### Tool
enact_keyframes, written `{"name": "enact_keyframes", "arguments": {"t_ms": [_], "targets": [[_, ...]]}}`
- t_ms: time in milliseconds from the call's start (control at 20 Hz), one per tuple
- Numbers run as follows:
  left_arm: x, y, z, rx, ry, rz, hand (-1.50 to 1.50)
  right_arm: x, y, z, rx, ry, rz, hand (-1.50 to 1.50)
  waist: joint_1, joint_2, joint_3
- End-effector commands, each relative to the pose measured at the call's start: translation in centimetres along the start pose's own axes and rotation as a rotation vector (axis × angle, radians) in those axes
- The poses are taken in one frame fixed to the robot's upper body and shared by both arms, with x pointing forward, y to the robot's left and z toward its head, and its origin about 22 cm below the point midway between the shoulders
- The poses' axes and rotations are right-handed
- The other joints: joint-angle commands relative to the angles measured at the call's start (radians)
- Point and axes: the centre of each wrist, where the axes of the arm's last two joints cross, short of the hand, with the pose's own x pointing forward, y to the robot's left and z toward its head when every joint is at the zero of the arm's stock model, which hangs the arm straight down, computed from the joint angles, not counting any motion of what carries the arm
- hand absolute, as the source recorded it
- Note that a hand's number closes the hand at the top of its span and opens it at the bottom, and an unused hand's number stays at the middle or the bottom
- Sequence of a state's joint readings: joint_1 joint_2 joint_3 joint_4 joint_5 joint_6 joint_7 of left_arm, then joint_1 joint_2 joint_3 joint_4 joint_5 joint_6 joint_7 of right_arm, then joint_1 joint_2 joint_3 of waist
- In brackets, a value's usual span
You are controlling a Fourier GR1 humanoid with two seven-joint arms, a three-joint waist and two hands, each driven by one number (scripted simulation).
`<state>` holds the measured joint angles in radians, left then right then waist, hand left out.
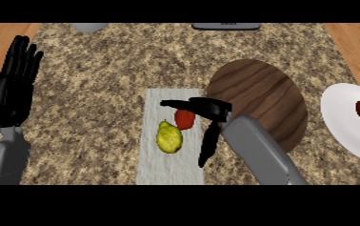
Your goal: Pick the pear from the placemat and place it in the bowl
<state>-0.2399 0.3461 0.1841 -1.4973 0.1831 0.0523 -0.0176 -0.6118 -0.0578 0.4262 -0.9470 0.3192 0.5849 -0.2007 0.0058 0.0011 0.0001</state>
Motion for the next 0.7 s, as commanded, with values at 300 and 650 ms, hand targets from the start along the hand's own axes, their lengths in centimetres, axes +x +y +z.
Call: {"name": "enact_keyframes", "arguments": {"t_ms": [300, 650], "targets": [[2.9, 0.2, -0.7, -0.002, -0.010, 0.009, 0.00, -0.5, 1.3, -1.4, 0.016, 0.013, 0.018, -1.50, -0.001, -0.002, 0.000], [0.0, -0.1, -1.1, -0.004, -0.007, -0.010, 0.00, -1.5, 1.9, -2.5, 0.033, 0.016, 0.024, -1.50, 0.002, 0.001, 0.000]]}}
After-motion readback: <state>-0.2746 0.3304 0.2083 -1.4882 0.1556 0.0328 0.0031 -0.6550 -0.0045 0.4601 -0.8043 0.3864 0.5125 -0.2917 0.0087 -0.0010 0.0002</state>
